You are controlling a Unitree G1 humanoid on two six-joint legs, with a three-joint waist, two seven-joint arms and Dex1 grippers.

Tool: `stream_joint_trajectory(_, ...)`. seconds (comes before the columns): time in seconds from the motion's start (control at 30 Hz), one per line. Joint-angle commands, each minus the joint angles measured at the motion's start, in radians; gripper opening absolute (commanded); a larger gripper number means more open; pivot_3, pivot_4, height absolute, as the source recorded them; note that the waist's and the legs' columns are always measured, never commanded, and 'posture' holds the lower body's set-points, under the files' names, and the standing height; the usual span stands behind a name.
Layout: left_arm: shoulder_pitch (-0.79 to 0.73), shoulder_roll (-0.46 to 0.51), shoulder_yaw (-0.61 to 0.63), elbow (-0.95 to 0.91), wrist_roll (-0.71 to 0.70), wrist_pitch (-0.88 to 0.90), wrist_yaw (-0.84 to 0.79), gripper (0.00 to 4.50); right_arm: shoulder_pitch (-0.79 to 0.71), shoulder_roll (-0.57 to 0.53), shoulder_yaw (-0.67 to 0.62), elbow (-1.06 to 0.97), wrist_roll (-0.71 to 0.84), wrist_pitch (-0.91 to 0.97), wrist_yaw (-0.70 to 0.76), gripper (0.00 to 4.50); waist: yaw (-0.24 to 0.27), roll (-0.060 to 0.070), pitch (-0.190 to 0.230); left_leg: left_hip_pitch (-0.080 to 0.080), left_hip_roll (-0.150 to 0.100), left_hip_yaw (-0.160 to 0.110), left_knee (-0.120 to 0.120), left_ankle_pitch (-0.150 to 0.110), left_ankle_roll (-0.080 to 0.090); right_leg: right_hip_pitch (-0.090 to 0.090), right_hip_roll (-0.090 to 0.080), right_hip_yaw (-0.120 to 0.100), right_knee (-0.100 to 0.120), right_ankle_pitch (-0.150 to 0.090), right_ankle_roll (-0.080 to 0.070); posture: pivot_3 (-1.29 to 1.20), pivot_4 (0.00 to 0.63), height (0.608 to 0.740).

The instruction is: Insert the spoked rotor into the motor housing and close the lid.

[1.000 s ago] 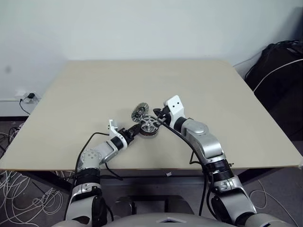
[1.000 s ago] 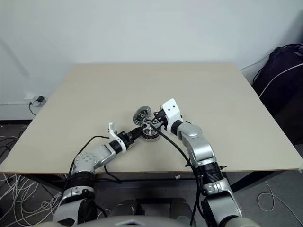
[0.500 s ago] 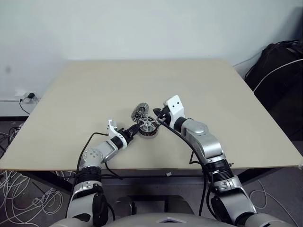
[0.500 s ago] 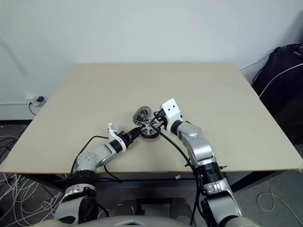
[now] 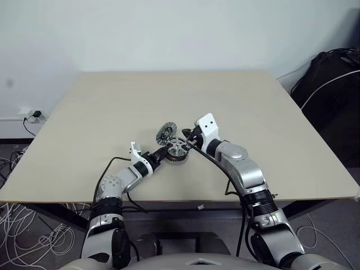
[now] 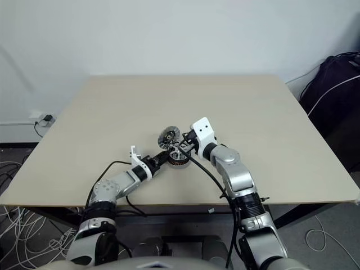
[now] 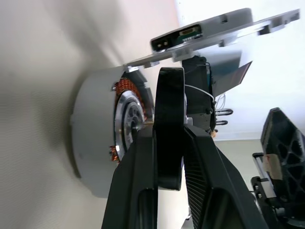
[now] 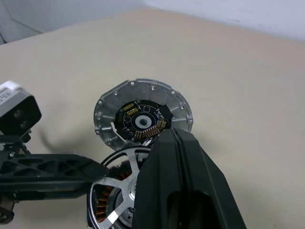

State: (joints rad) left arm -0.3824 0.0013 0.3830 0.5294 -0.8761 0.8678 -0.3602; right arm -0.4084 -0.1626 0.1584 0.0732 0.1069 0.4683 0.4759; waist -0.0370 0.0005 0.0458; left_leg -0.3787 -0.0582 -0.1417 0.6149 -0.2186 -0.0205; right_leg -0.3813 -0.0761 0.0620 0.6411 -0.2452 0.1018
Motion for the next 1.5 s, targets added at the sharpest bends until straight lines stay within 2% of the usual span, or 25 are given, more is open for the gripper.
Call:
stream_joint_trajectory(0.03,-0.032,-0.003,0.001,-0.002,0.004,0.002,-0.007,0.46,-0.021,0.001,-0.014,-0.045,0.012,-0.007,-0.005,0.00,0.000,0.000,0.000,0.000,0.000,0.000,0.000,0.000,0.000,0.000,0.000,0.000,0.000,0.000,0.000,0.00,0.000,0.740)
stream_joint_trajectory(0.27,-0.036,-0.002,0.004,0.013,0.019,-0.006,-0.006,0.46,-0.023,0.002,-0.014,-0.042,0.012,-0.008,-0.006,0.00,0.000,0.000,0.000,0.000,0.000,0.000,0.000,0.000,0.000,0.000,0.000,0.000,0.000,0.000,0.000,0.00,0.000,0.740)
stream_joint_trajectory(0.6,-0.027,0.000,0.022,-0.019,0.001,-0.005,-0.017,3.64,-0.025,-0.001,-0.016,-0.040,0.012,-0.007,-0.005,0.00,-0.001,0.000,0.000,0.000,0.000,0.000,0.002,0.000,0.000,0.001,0.000,0.000,0.001,0.001,0.001,0.00,0.000,0.740)
stream_joint_trajectory(1.3,0.083,0.004,0.054,-0.254,-0.107,0.091,-0.004,3.64,-0.020,0.005,-0.011,-0.042,0.013,-0.011,-0.003,0.00,-0.001,0.000,0.000,0.001,0.000,0.000,0.001,0.000,0.000,0.001,0.000,0.000,0.001,0.001,0.001,0.00,0.000,0.740)
stream_joint_trajectory(1.4,0.122,0.027,0.011,-0.317,-0.062,0.059,-0.031,3.64,-0.015,0.006,-0.011,-0.047,0.014,-0.008,-0.003,0.00,-0.003,0.000,0.000,0.001,0.000,0.000,0.001,0.000,0.000,0.001,0.000,0.000,0.001,0.000,0.001,0.00,0.000,0.740)
stream_joint_trajectory(1.5,0.185,0.078,-0.108,-0.409,0.077,-0.065,-0.094,3.64,-0.006,0.005,-0.011,-0.050,0.016,-0.006,0.000,0.00,-0.002,0.000,0.000,0.001,0.000,0.000,0.001,0.000,0.000,0.001,0.000,0.000,0.001,0.001,0.000,0.00,0.000,0.740)
